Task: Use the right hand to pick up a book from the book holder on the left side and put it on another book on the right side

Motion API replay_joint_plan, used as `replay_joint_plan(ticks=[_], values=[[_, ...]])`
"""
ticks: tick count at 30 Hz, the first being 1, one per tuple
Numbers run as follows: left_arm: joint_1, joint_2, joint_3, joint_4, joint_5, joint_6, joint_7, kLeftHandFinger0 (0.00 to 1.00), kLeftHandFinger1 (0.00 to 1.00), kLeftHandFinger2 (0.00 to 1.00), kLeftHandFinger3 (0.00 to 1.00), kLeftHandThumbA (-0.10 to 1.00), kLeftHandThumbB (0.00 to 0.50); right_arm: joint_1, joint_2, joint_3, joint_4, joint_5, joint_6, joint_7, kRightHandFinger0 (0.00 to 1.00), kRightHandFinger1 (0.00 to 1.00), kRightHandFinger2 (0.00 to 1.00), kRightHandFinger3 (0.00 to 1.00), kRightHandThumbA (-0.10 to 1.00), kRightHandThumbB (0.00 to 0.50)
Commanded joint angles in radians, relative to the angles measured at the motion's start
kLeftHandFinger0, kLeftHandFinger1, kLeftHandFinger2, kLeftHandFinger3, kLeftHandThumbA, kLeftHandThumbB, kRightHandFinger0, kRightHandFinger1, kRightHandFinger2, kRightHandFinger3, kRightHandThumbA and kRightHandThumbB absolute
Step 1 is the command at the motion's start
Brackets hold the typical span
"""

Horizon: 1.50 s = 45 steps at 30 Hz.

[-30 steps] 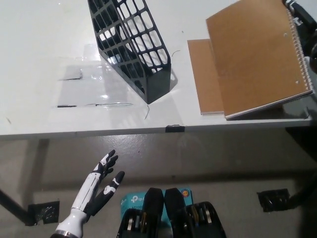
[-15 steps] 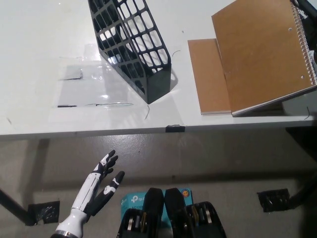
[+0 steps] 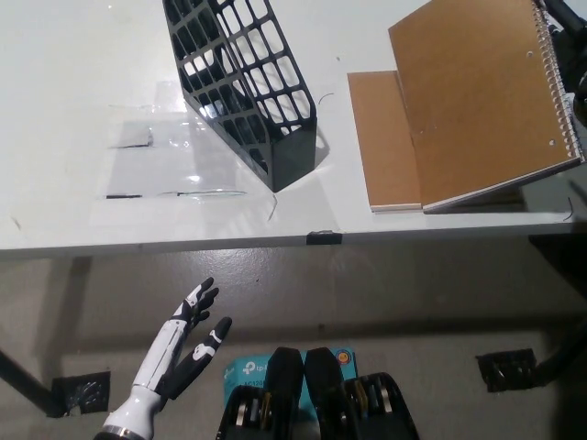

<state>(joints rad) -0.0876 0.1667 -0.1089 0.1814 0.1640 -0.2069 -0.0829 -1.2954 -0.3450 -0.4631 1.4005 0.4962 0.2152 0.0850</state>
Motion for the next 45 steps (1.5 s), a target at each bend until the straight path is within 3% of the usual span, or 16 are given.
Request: replay_joint_plan(ticks=[1, 5, 6, 7, 9, 13, 17, 19, 20, 21, 22, 23, 24, 39, 43, 45], values=[[-0.013, 0.009, 0.002, -0.025, 0.012, -0.005, 0.002, 1.00, 1.00, 1.00, 1.00, 0.80, 0.175, -0.065, -0.009, 0.017, -0.020, -0.014, -0.096, 0.096, 1.00, 1.00, 1.00, 1.00, 0.32, 0.145], [-0.014, 0.009, 0.005, -0.024, 0.006, -0.014, 0.001, 1.00, 1.00, 1.00, 1.00, 0.80, 0.180, -0.055, -0.011, 0.019, -0.019, -0.017, -0.107, 0.097, 1.00, 1.00, 1.00, 1.00, 0.41, 0.116], [-0.014, 0.009, 0.005, -0.023, 0.005, -0.016, 0.002, 1.00, 1.00, 1.00, 1.00, 0.80, 0.180, -0.055, -0.012, 0.020, -0.019, -0.017, -0.109, 0.099, 1.00, 1.00, 1.00, 1.00, 0.42, 0.118], [-0.016, 0.009, 0.006, -0.021, 0.003, -0.017, 0.001, 1.00, 1.00, 1.00, 1.00, 0.79, 0.182, -0.051, -0.014, 0.017, -0.019, -0.014, -0.112, 0.105, 1.00, 1.00, 1.00, 1.00, 0.42, 0.159], [-0.018, 0.008, 0.007, -0.019, 0.000, -0.017, 0.001, 1.00, 1.00, 1.00, 1.00, 0.79, 0.183, -0.051, -0.016, 0.021, -0.018, -0.022, -0.125, 0.092, 1.00, 1.00, 1.00, 1.00, 0.45, 0.155], [-0.015, 0.007, 0.008, -0.016, -0.002, -0.022, 0.003, 1.00, 1.00, 1.00, 1.00, 0.79, 0.190, -0.044, -0.021, 0.026, -0.015, -0.029, -0.145, 0.079, 1.00, 1.00, 1.00, 1.00, 0.59, 0.110], [-0.014, 0.004, 0.007, -0.016, 0.002, -0.009, 0.004, 1.00, 1.00, 1.00, 1.00, 0.79, 0.194, -0.040, -0.025, 0.016, -0.011, -0.021, -0.164, 0.072, 1.00, 1.00, 1.00, 1.00, 0.58, 0.141], [-0.016, 0.006, 0.005, -0.015, 0.007, -0.008, 0.004, 1.00, 1.00, 1.00, 1.00, 0.79, 0.188, -0.035, -0.027, 0.018, -0.016, -0.022, -0.182, 0.091, 1.00, 1.00, 1.00, 1.00, 0.72, 0.166], [-0.016, 0.006, 0.006, -0.015, 0.007, -0.008, 0.004, 1.00, 1.00, 1.00, 1.00, 0.79, 0.188, -0.035, -0.027, 0.018, -0.016, -0.022, -0.183, 0.092, 1.00, 1.00, 1.00, 1.00, 0.73, 0.167], [-0.017, 0.006, 0.005, -0.015, 0.010, -0.013, 0.006, 1.00, 1.00, 1.00, 1.00, 0.79, 0.186, -0.032, -0.031, 0.029, -0.017, -0.031, -0.188, 0.111, 1.00, 1.00, 1.00, 1.00, 0.86, 0.255], [-0.021, 0.006, 0.004, -0.009, 0.014, -0.022, 0.009, 1.00, 1.00, 1.00, 1.00, 0.79, 0.181, -0.029, -0.033, 0.052, -0.023, -0.051, -0.199, 0.138, 1.00, 1.00, 1.00, 1.00, 0.99, 0.383], [-0.022, 0.006, 0.005, -0.010, 0.010, -0.020, 0.007, 1.00, 1.00, 1.00, 1.00, 0.79, 0.182, -0.028, -0.036, 0.070, -0.022, -0.066, -0.209, 0.164, 1.00, 1.00, 1.00, 1.00, 1.00, 0.444], [-0.024, 0.006, 0.005, -0.010, 0.007, -0.020, 0.005, 1.00, 1.00, 1.00, 1.00, 0.79, 0.181, -0.028, -0.039, 0.087, -0.020, -0.075, -0.217, 0.186, 1.00, 1.00, 1.00, 1.00, 1.00, 0.452], [-0.034, 0.010, 0.004, -0.012, 0.006, -0.020, 0.000, 0.99, 1.00, 1.00, 1.00, 0.77, 0.167, -0.038, -0.032, 0.128, -0.093, -0.085, -0.287, 0.251, 1.00, 1.00, 1.00, 1.00, 1.00, 0.408], [-0.053, 0.014, 0.009, -0.011, 0.006, -0.012, 0.001, 1.00, 1.00, 1.00, 1.00, 0.78, 0.176, -0.021, -0.040, 0.140, -0.244, -0.091, -0.301, 0.276, 1.00, 1.00, 1.00, 1.00, 1.00, 0.437], [-0.076, 0.017, 0.014, 0.001, -0.001, -0.020, 0.000, 1.00, 1.00, 1.00, 1.00, 0.84, 0.186, 0.025, -0.032, 0.154, -0.452, -0.089, -0.249, 0.266, 1.00, 1.00, 1.00, 1.00, 1.00, 0.410]])
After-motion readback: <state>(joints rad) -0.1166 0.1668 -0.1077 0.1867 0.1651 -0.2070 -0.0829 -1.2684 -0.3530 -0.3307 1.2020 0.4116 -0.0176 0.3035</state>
